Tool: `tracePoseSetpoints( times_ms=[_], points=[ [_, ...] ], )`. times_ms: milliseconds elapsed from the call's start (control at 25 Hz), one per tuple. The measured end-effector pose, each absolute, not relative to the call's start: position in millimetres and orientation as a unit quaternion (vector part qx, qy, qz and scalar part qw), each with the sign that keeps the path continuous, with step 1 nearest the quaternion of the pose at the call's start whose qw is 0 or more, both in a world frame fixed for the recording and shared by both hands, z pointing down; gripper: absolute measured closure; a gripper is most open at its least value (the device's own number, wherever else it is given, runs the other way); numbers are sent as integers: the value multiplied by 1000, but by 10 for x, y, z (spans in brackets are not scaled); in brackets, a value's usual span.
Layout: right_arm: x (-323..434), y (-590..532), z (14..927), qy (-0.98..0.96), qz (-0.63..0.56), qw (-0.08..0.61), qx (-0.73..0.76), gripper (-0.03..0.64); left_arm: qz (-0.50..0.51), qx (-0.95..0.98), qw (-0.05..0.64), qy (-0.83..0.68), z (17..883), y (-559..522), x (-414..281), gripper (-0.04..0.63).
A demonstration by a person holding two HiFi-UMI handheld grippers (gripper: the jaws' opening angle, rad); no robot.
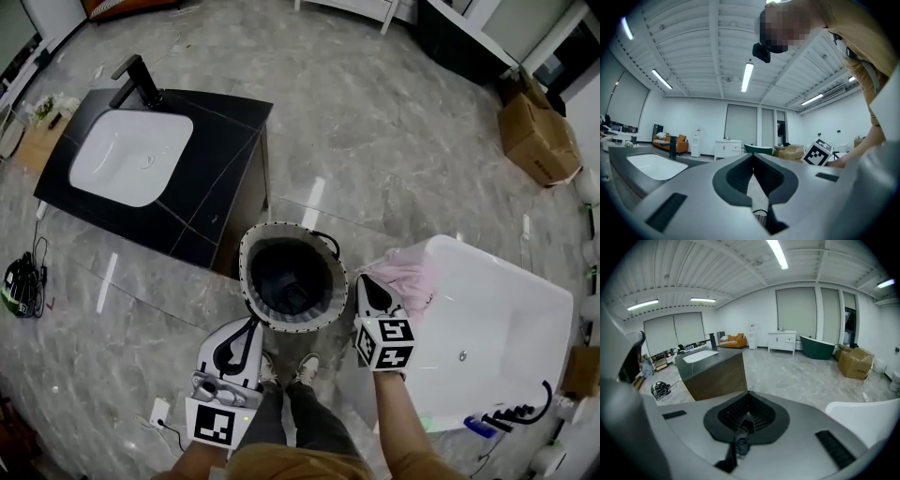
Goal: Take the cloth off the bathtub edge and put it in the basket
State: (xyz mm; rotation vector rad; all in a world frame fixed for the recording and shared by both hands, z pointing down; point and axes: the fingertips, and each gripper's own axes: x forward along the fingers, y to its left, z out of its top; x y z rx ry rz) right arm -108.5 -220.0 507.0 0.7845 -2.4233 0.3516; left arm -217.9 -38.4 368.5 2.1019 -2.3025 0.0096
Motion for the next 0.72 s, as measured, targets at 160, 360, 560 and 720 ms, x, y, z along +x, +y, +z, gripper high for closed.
tracePoseSetpoints(
  times_ms=[160, 360, 560, 720],
  points=[
    [-1110, -2181, 4515, -917, 81, 260, 291, 612, 1, 676, -2, -737, 3434, -379, -2182, 588],
    [-1160, -1973, 3869, -933, 62, 217, 281, 612, 4, 687, -9, -727, 3131, -343, -2076, 588],
    [-1083, -1812, 3286, -944, 56, 164, 280, 612, -4, 693, -7, -721, 2891, -275, -1905, 588],
    [-915, -1720, 2851, -949, 49, 127, 286, 612, -33, 689, -19, -724, 2594, -236, -1875, 588]
  ],
)
